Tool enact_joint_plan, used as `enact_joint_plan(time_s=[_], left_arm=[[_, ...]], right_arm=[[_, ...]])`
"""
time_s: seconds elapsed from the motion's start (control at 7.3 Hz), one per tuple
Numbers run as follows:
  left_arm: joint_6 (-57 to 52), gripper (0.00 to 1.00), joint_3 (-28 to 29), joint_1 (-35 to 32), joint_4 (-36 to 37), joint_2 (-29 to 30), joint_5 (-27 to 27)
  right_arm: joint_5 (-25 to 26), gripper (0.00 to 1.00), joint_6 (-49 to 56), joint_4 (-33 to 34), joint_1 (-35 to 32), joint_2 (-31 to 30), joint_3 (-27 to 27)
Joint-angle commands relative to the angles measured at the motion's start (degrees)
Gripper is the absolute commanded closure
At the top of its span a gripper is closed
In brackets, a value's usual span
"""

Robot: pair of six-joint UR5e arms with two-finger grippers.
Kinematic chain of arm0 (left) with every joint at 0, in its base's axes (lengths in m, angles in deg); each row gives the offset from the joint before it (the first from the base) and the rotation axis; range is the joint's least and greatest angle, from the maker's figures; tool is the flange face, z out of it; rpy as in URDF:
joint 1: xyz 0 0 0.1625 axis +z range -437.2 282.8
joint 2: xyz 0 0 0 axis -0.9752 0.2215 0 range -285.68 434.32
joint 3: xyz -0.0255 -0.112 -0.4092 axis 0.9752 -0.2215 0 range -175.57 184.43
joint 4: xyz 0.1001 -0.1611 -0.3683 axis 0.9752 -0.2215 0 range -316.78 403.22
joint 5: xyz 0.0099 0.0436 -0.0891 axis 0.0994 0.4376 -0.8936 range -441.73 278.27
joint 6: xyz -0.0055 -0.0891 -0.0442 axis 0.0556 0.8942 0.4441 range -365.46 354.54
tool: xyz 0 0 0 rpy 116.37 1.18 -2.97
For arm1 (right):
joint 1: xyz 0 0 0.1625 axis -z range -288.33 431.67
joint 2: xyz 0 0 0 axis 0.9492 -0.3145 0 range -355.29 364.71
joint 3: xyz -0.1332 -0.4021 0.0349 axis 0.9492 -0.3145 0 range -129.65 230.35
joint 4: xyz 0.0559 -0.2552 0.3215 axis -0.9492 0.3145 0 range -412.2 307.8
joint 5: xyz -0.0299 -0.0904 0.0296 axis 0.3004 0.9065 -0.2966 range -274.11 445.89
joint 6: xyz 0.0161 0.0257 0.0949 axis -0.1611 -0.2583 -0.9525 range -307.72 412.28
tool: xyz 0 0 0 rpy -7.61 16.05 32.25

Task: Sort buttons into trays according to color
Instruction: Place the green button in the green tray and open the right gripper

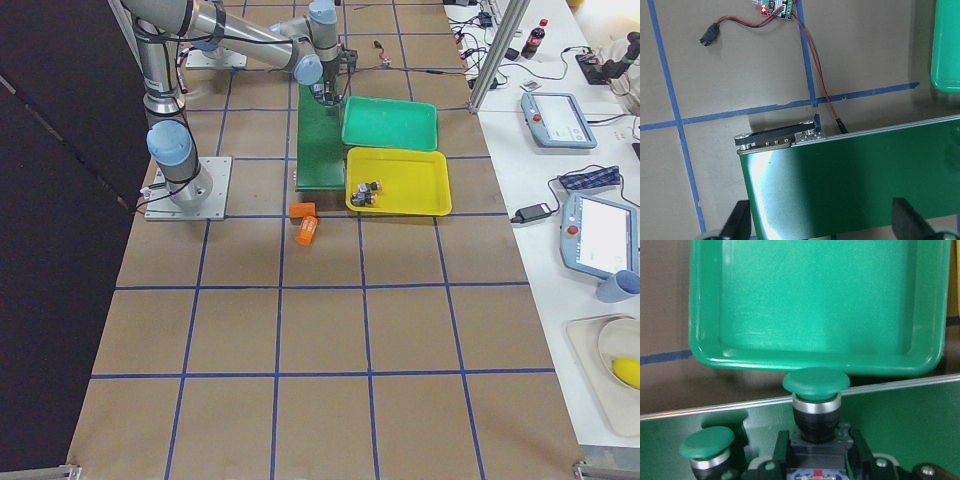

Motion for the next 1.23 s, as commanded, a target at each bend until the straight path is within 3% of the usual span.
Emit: enact_joint_plan(time_s=[0.0,0.14,0.27,0.41,1.1], left_arm=[[-0.08,0.00,-0.08,0.00,0.19,-0.06,0.08],[-0.17,0.00,-0.08,0.00,0.19,-0.06,0.26],[-0.17,0.00,-0.08,0.00,0.19,-0.06,0.26],[-0.17,0.00,-0.08,0.00,0.19,-0.06,0.26],[0.18,0.00,-0.16,-0.09,0.11,0.03,0.09]], right_arm=[[-0.03,0.63,7.27,-6.69,5.30,3.04,-11.02],[-0.21,0.52,11.05,-6.90,8.03,6.63,-14.30],[-0.48,0.27,12.13,-6.99,9.71,7.80,-14.51],[-0.48,0.20,12.23,-7.34,9.90,7.90,-14.42],[-0.56,0.09,11.71,-11.19,9.38,5.72,-14.42]])
